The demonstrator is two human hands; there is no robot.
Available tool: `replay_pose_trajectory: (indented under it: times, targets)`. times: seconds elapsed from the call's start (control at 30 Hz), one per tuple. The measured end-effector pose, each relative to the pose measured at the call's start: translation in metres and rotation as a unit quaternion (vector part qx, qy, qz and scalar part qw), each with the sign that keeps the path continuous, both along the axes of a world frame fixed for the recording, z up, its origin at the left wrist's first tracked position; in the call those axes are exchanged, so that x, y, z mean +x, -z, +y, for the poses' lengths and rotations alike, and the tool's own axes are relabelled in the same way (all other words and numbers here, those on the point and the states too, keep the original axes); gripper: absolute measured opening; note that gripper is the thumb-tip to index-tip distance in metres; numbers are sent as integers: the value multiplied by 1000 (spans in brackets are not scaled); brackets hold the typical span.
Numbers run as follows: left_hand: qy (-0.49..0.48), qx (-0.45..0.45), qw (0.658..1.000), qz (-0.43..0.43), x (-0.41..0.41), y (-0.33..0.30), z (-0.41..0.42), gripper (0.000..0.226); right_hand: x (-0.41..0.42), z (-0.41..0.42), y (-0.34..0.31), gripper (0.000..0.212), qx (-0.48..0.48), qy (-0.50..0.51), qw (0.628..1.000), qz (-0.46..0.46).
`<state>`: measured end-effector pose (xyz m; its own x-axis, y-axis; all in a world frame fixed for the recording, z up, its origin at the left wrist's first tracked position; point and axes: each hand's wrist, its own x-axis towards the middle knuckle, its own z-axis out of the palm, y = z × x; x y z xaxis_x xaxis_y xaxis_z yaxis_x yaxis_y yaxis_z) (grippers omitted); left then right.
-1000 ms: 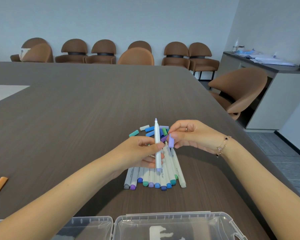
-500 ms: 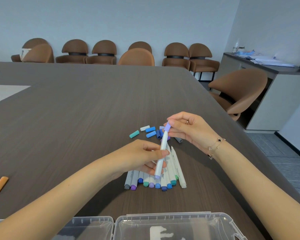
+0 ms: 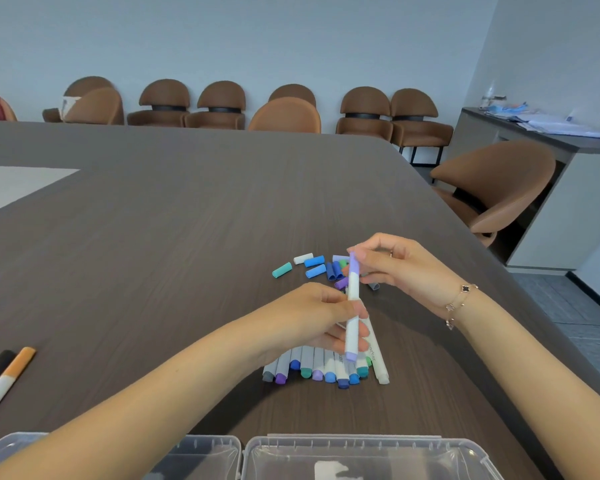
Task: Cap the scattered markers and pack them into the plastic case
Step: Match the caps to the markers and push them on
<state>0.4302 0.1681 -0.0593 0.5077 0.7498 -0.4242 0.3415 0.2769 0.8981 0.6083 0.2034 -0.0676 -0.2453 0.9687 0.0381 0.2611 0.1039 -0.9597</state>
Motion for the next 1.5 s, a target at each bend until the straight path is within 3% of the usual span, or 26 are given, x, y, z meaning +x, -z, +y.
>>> replay_pose_trajectory:
  times: [0.13, 0.3, 0.43, 0.73, 0.87, 0.97, 1.07, 1.13, 1.5]
  targets:
    - [-30, -45, 995, -85, 0, -3, -2, 17, -13, -5, -1, 25, -20, -26, 999, -3]
    - [-41, -17, 993, -110, -1, -8, -4, 16, -20, -12, -10, 54, -28, -47, 998, 34]
    - [-35, 12, 993, -110, -5, -9, -3, 15, -17, -13, -12, 61, -24, -84, 995, 43]
    - [-28, 16, 993, -110, -7, -8, -5, 20, -17, -13, -9, 48, -21, -97, 991, 87]
    - [-13, -14, 997, -81, -9, -11, -2, 22, -14, -5, 0, 28, -20, -23, 985, 168]
    - [6, -31, 999, -37, -14, -13, -1, 22, -6, 6, 10, 19, -37, 88, 974, 207]
    - [-19, -24, 1000, -1, -25, -14, 4, 23, 7, 18, 26, 13, 45, 211, 976, -25]
    - [-53, -7, 999, 9, -34, -15, 10, 22, 14, 24, 37, 13, 79, 228, 962, -129]
    - [-101, 13, 994, 33, -50, -17, 20, 22, -8, 72, 34, 24, 97, 96, 930, -341]
